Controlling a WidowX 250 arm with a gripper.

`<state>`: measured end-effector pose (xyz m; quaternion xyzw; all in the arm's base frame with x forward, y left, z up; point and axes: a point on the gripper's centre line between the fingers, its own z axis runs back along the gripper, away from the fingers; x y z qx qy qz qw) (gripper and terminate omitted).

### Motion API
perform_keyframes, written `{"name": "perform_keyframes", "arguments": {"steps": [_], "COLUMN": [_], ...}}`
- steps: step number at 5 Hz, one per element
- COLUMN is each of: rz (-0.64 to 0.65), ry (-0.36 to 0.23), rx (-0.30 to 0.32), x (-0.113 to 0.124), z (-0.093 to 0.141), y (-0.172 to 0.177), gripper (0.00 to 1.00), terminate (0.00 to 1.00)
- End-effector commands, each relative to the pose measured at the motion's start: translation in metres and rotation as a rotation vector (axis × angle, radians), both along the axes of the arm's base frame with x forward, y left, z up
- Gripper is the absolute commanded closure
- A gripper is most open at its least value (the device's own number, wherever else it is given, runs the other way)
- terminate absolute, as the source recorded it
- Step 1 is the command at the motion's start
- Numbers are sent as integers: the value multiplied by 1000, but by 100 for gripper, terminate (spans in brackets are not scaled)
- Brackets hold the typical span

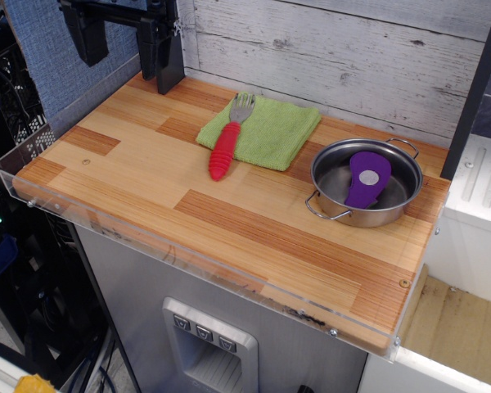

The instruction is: Put the eggplant to the left of the towel

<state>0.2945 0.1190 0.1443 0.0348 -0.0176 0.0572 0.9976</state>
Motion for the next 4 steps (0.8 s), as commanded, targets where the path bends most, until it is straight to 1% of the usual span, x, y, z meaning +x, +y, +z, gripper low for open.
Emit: {"name": "perform_keyframes", "arguments": {"steps": [1,2,3,4], "rz": [0,-68,-127,-185], "ry": [0,-36,-64,-96], "rx": [0,3,-22,-33], "x": [0,11,26,42], "z": [0,1,-4,-11], "y": [0,-30,-65,-100], "gripper": [0,0,0,0], "terminate": [0,0,0,0]}}
